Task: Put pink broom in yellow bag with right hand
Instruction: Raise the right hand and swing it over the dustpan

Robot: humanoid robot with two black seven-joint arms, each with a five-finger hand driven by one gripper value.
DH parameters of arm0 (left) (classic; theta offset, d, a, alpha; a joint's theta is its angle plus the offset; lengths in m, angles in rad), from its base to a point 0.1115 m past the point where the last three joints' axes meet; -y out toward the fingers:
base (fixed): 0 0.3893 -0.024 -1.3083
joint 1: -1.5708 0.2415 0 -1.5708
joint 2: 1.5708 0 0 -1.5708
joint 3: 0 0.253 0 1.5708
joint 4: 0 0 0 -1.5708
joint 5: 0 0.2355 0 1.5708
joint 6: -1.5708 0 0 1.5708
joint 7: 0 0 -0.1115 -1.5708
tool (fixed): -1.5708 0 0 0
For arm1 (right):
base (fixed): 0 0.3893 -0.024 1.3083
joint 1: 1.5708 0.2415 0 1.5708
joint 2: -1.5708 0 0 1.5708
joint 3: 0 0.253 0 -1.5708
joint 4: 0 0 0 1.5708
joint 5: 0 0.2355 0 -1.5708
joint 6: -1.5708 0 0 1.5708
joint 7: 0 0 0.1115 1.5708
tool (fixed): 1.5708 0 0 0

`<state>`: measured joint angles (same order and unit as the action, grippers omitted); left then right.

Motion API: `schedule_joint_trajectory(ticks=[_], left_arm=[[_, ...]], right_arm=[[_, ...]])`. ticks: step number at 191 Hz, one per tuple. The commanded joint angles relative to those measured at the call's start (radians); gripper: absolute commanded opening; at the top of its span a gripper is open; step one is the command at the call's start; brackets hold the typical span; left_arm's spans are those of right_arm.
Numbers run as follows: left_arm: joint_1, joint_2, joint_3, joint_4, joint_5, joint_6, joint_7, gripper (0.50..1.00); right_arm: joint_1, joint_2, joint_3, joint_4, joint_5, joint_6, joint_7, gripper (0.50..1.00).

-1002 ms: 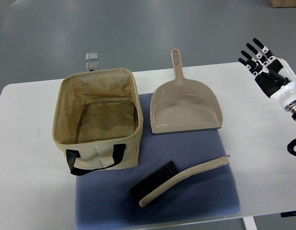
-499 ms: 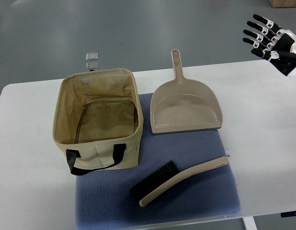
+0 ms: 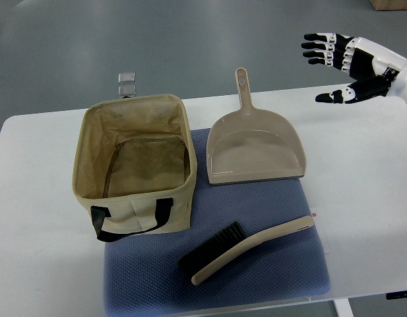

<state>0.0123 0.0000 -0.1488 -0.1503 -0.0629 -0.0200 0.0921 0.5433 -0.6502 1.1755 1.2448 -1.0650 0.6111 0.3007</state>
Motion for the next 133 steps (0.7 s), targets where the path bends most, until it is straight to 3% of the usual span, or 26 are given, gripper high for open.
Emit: schedule_joint_trajectory(ticks=[1,66,133], left_arm=[[0.0,0.0,0.0,0.0,0.0,0.0,0.0,1.0],[0.0,0.0,0.0,0.0,0.0,0.0,0.0,1.0],[0.0,0.0,0.0,0.0,0.0,0.0,0.0,1.0]], right_arm=[[0.026,-0.003,-0.019,0.061,-0.098,0.0,0.0,0.932],[0.05,-0.083,-0.191,0.171,-0.197,0.0,0.0,0.93],[0.043,-0.086,-0.208,0.166,-0.188,0.0,0.002,0.93]])
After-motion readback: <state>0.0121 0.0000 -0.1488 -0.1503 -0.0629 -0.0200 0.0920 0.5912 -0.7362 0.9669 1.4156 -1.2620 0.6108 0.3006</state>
